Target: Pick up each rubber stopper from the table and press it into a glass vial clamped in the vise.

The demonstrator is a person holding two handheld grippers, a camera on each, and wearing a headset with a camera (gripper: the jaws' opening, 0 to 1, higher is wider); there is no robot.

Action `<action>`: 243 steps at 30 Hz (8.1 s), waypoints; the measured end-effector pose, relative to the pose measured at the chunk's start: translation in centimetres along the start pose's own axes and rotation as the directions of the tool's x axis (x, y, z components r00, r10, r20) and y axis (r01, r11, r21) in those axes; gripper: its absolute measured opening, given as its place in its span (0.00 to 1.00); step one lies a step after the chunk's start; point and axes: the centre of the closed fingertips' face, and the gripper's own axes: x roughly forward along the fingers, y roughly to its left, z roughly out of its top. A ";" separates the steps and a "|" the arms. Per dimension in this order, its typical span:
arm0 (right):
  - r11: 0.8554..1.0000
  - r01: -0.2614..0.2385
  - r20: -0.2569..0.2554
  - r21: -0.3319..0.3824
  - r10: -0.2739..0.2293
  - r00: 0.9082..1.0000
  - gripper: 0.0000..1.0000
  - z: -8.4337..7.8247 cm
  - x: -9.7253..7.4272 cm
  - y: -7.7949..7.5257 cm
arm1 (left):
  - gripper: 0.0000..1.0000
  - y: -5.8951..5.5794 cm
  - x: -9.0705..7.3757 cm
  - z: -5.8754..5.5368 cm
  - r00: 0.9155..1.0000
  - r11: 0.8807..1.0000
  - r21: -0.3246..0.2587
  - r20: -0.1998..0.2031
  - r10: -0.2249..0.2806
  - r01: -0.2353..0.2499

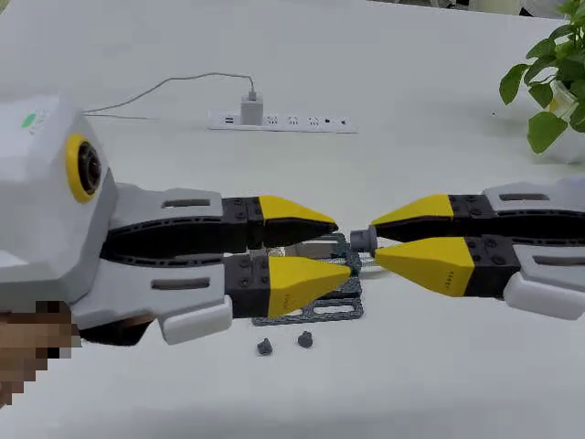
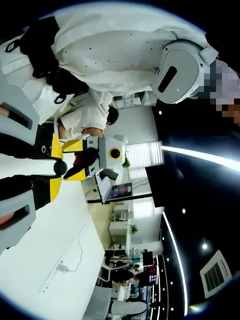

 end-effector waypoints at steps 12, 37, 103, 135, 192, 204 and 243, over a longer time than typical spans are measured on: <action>1.000 0.021 -0.095 -0.003 -0.021 0.995 0.05 -0.2 0.7 -2.3 | 0.43 1.7 -1.9 -4.8 0.975 0.988 0.098 -0.175 0.139 -0.123; 0.999 0.004 -0.461 -0.040 -0.022 0.887 0.05 -4.6 5.2 -11.8 | 0.78 4.8 -5.3 -12.2 0.902 0.947 0.161 -0.297 0.314 -0.277; 0.972 -0.203 -0.905 -0.121 -0.024 0.425 0.05 -19.7 9.5 -18.8 | 0.99 5.6 -7.1 -16.9 0.891 0.938 0.085 -0.292 0.347 -0.337; 0.965 -0.212 -0.926 -0.154 -0.066 0.371 0.05 -19.7 9.7 -18.0 | 0.98 5.7 -6.5 -16.5 0.899 0.941 0.071 -0.280 0.336 -0.330; 0.968 -0.202 -0.892 -0.150 -0.044 0.449 0.01 -18.9 9.6 -17.8 | 0.96 5.6 -6.5 -16.7 0.899 0.943 0.062 -0.289 0.330 -0.326; 0.970 -0.203 -0.895 -0.133 -0.030 0.446 0.02 -19.3 9.7 -17.9 | 0.95 5.8 -6.6 -16.7 0.899 0.943 0.057 -0.287 0.331 -0.329; 0.965 -0.228 -0.896 -0.130 -0.016 0.445 0.02 -19.4 9.6 -18.1 | 0.93 5.7 -6.4 -16.6 0.903 0.945 0.054 -0.281 0.326 -0.324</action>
